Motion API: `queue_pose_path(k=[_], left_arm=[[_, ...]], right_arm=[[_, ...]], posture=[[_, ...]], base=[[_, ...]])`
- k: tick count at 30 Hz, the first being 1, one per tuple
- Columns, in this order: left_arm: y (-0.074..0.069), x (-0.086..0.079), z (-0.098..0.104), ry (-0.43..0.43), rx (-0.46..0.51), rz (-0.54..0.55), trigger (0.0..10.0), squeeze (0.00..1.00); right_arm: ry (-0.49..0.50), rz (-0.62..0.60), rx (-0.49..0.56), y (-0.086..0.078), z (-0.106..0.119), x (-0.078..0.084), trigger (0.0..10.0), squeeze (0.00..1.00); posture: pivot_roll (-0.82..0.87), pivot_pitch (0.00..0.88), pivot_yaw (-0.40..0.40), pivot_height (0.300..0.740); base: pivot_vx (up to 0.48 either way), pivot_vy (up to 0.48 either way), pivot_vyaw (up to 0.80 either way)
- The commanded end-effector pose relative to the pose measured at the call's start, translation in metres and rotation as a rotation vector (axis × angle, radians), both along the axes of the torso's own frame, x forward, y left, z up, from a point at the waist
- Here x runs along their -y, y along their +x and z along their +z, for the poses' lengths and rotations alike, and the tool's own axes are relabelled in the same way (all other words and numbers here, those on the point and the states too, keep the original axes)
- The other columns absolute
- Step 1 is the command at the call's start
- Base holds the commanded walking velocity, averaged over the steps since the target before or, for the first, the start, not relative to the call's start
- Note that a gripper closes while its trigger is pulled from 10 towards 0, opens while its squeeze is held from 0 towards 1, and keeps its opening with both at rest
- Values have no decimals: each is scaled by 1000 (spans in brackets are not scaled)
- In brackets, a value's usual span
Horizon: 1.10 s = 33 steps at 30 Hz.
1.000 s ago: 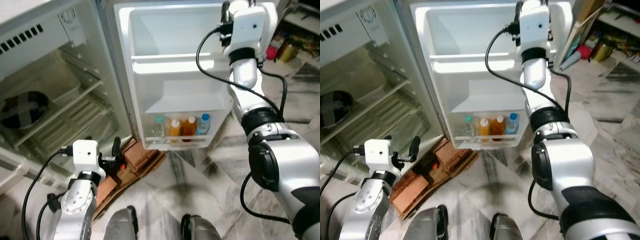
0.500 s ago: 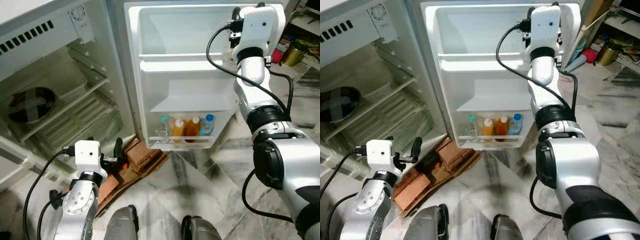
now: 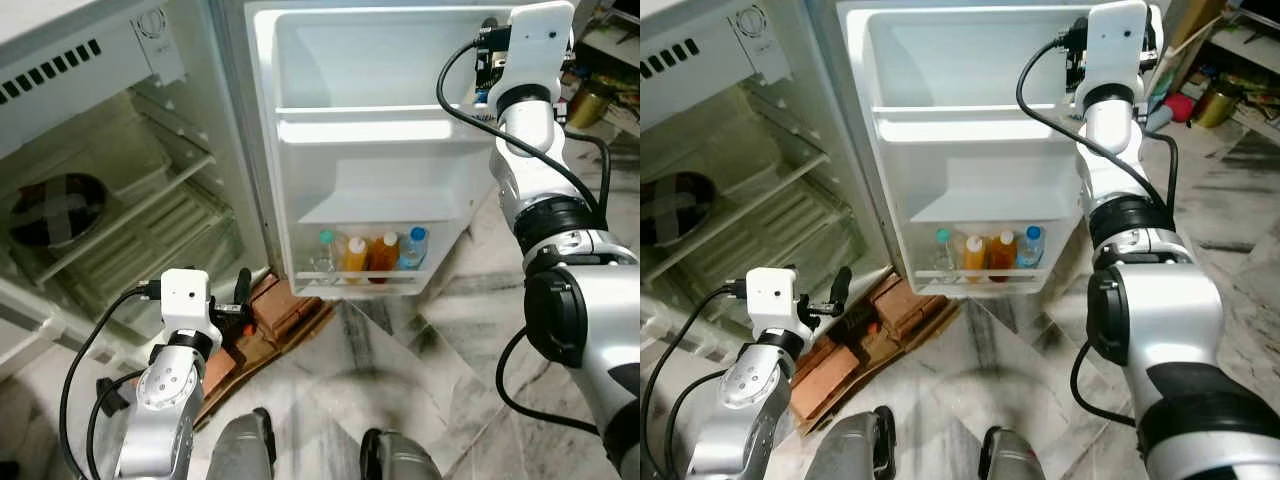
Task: Restocking fridge
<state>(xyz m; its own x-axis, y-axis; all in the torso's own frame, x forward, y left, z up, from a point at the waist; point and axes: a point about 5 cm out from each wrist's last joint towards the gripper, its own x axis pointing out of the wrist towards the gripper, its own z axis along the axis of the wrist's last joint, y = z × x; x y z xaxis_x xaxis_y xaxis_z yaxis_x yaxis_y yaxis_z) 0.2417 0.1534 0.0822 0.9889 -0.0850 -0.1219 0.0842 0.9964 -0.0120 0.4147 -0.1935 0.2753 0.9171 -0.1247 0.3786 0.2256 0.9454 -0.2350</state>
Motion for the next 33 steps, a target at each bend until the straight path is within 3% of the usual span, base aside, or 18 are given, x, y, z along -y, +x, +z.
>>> queue_pose_path(k=[1, 8, 15, 21, 23, 24, 25, 27, 28, 30, 31, 32, 33], left_arm=[[1, -2, -3, 11, -8, 7, 10000, 0], [17, 4, -2, 0, 13, -3, 10000, 0], [25, 8, -5, -9, 20, -23, 10000, 0], [19, 16, -17, 1, -30, -84, 10000, 0], [18, 16, -19, 2, -32, -81, 10000, 0], [17, 16, -22, 2, -37, -73, 10000, 0], [16, 16, -24, 2, -40, -71, 10000, 0], [16, 17, -25, 2, -41, -70, 10000, 0], [15, 17, -26, 2, -42, -67, 10000, 0], [15, 17, -27, 2, -42, -66, 10000, 0], [17, 17, -27, 2, -39, -63, 10000, 0], [17, 17, -27, 2, -39, -63, 10000, 0], [17, 17, -27, 1, -37, -64, 10000, 0]], right_arm=[[33, 44, 5, 0, 1, -2, 10000, 1000], [82, 208, 111, -5, 18, -7, 10000, 1000], [11, 256, 183, -15, 14, -5, 10000, 1000], [-112, 298, 187, -32, -15, -15, 10000, 1000], [-113, 315, 163, -36, -26, -15, 10000, 1000], [-101, 313, 103, -48, -53, -10, 10000, 1000], [-84, 298, 79, -54, -65, -6, 10000, 1000], [-72, 286, 68, -57, -71, -3, 10000, 1000], [-46, 230, 28, -73, -94, 3, 10000, 1000], [-30, 207, 9, -79, -102, 5, 10000, 1000], [-23, 176, -35, -96, -124, 4, 10000, 957], [-23, 176, -35, -96, -124, 4, 10000, 957], [-9, 177, -60, -104, -134, 2, 10000, 541]], posture=[[159, 123, 16, 740], [123, 73, 11, 740], [88, 41, 29, 740], [52, 24, 54, 740], [41, 15, 47, 740], [37, 9, 40, 740], [35, 1, 38, 740], [35, 1, 38, 740], [25, 0, 33, 740], [25, 0, 33, 740], [25, 0, 28, 740], [25, 0, 28, 740], [20, 0, 30, 740]], base=[[0, 0, 0], [0, 0, 0], [0, 0, 0], [0, 0, 0], [0, 0, 0], [0, 0, 0], [0, 0, 0], [0, 0, 0], [0, 0, 0], [0, 0, 0], [0, 0, 0], [0, 0, 0], [0, 0, 0]])
